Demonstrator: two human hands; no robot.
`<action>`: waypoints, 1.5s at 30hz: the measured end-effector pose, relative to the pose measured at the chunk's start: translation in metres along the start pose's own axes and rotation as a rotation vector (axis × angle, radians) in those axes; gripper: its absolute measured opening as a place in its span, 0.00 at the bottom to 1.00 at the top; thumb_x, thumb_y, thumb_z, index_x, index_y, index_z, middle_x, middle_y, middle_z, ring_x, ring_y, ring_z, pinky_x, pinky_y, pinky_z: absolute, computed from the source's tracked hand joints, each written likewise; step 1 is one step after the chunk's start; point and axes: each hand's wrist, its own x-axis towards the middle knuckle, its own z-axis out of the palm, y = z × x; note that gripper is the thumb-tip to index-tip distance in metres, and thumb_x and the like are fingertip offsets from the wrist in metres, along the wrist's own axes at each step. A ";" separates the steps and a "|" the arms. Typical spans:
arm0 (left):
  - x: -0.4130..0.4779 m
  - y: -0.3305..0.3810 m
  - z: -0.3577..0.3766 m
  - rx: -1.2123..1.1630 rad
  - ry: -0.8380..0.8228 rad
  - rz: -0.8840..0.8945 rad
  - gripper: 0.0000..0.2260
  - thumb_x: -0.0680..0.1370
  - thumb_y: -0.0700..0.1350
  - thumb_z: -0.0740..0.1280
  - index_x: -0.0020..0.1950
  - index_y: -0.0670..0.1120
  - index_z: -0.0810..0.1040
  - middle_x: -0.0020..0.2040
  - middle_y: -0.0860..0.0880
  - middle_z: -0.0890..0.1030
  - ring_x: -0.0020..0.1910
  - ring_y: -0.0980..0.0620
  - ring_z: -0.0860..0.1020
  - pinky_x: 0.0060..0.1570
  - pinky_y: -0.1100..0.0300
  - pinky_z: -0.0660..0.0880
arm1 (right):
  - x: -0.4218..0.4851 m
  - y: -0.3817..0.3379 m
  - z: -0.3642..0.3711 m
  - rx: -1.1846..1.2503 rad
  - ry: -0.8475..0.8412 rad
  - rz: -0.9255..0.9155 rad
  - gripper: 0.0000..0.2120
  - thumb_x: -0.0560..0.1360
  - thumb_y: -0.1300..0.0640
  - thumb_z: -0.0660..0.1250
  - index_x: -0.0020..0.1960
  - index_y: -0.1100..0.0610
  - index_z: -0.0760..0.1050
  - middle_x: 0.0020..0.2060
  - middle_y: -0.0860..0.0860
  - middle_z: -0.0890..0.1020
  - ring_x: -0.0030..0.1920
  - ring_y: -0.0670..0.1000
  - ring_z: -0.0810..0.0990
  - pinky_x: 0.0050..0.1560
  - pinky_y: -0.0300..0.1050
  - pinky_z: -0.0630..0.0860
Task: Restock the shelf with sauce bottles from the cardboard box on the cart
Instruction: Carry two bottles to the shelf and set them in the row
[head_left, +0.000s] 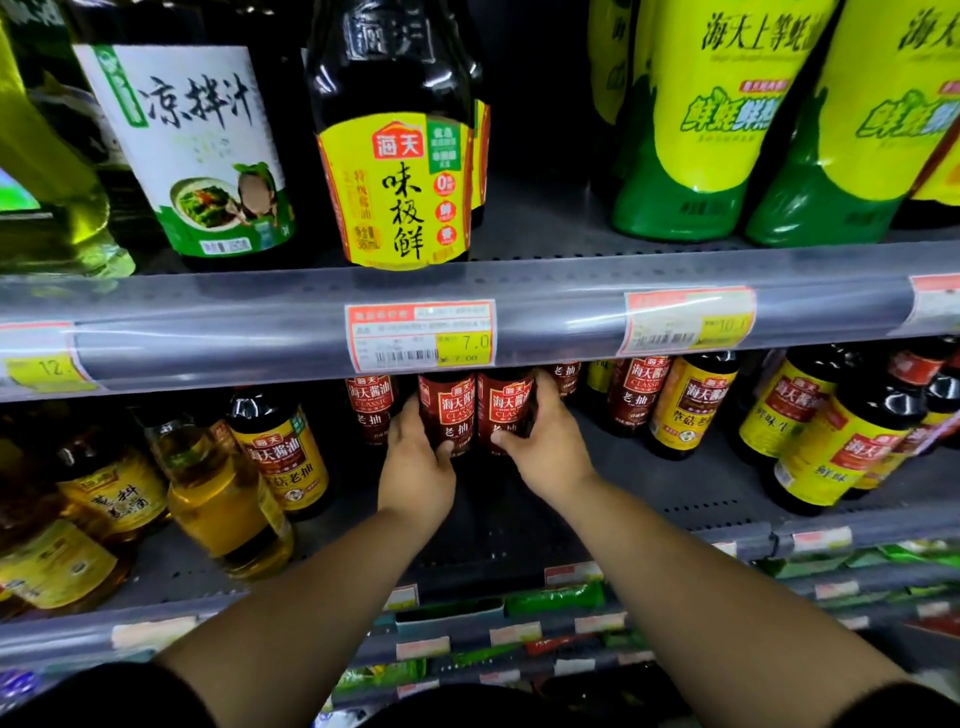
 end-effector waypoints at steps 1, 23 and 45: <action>0.000 -0.004 0.000 0.004 0.032 -0.017 0.30 0.77 0.39 0.66 0.76 0.50 0.57 0.73 0.45 0.65 0.68 0.46 0.70 0.61 0.59 0.66 | 0.003 0.002 0.004 0.001 -0.031 -0.003 0.41 0.70 0.63 0.75 0.75 0.46 0.58 0.66 0.47 0.75 0.67 0.47 0.73 0.65 0.44 0.70; -0.006 -0.001 -0.006 -0.189 0.032 0.090 0.40 0.75 0.40 0.70 0.78 0.56 0.50 0.75 0.49 0.58 0.73 0.55 0.59 0.69 0.57 0.60 | 0.000 0.007 0.035 0.056 0.100 -0.024 0.43 0.72 0.60 0.72 0.75 0.36 0.52 0.70 0.46 0.73 0.69 0.49 0.73 0.67 0.56 0.72; 0.000 -0.008 0.008 -0.040 0.106 0.111 0.38 0.77 0.37 0.66 0.78 0.58 0.48 0.76 0.45 0.54 0.74 0.43 0.63 0.68 0.50 0.68 | -0.004 0.021 0.038 -0.151 0.143 -0.215 0.42 0.76 0.60 0.69 0.77 0.41 0.44 0.77 0.50 0.62 0.70 0.53 0.69 0.65 0.42 0.68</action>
